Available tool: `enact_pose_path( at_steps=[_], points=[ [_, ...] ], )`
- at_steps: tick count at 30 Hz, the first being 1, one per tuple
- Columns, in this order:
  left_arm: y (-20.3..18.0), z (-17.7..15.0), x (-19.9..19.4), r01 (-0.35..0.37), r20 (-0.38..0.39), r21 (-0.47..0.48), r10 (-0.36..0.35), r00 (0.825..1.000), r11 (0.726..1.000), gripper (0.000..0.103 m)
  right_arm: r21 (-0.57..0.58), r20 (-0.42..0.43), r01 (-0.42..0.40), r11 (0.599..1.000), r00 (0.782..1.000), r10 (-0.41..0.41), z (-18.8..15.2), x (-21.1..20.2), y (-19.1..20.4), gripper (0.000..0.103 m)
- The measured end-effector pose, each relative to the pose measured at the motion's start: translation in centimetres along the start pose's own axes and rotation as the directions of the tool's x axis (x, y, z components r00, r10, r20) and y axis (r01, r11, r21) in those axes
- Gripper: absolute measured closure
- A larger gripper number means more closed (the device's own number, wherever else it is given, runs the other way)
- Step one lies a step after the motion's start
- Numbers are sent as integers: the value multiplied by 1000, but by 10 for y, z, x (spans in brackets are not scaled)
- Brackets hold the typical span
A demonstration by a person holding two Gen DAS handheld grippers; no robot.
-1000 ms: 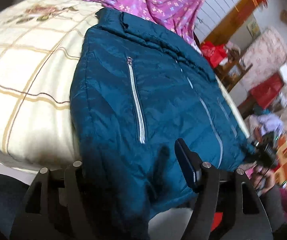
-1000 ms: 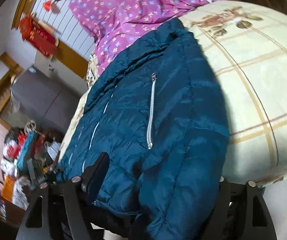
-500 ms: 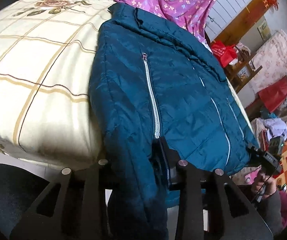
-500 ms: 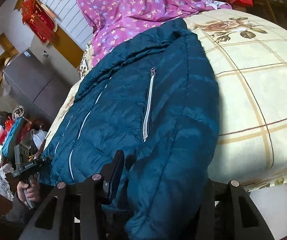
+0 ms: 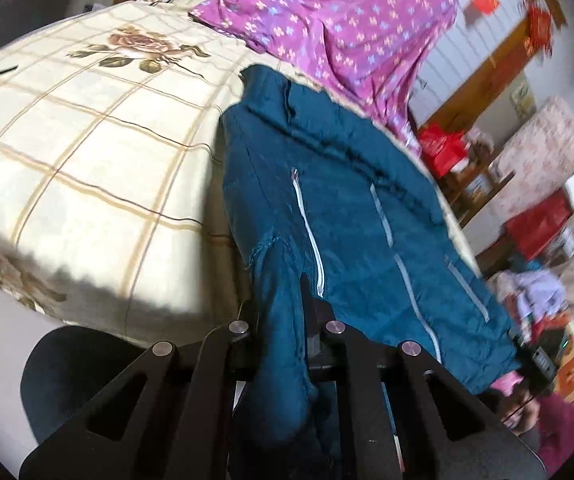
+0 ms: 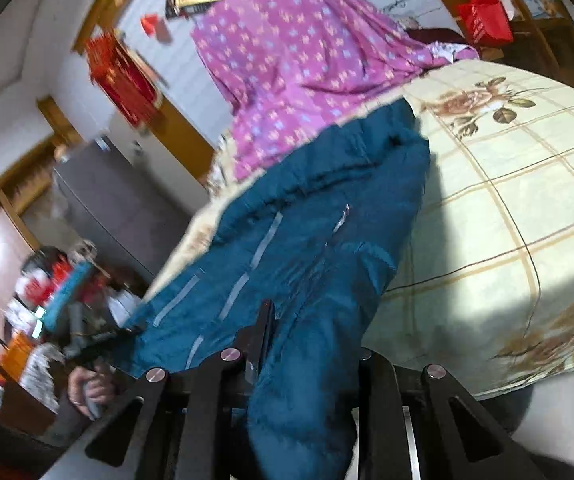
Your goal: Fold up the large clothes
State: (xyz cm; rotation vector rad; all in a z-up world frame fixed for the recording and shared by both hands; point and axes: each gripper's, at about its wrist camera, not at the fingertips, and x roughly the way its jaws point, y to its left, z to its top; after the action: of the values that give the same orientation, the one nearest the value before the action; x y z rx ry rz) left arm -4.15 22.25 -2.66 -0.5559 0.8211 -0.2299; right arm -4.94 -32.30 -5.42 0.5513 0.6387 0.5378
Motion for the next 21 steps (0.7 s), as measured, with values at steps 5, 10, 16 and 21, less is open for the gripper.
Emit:
enact_pose_path(
  at_steps=[5,10,16,21],
  points=[
    [0,-6,-22,-2,39,13,2,999,1000,96,-32,21,-41,999,999,42,-13,-26,23,84],
    [-16,-10,-34,-17,74,68,12,997,998,96,-42,52,-29,999,998,31,-14,-37,34,87],
    [-32,1,-66,-22,197,108,1,980,994,96,-122,130,-37,992,990,53,-2,-64,52,88],
    [-40,6,-76,-19,223,100,-3,975,995,96,-107,173,-24,994,984,42,5,-76,52,88]
  ],
)
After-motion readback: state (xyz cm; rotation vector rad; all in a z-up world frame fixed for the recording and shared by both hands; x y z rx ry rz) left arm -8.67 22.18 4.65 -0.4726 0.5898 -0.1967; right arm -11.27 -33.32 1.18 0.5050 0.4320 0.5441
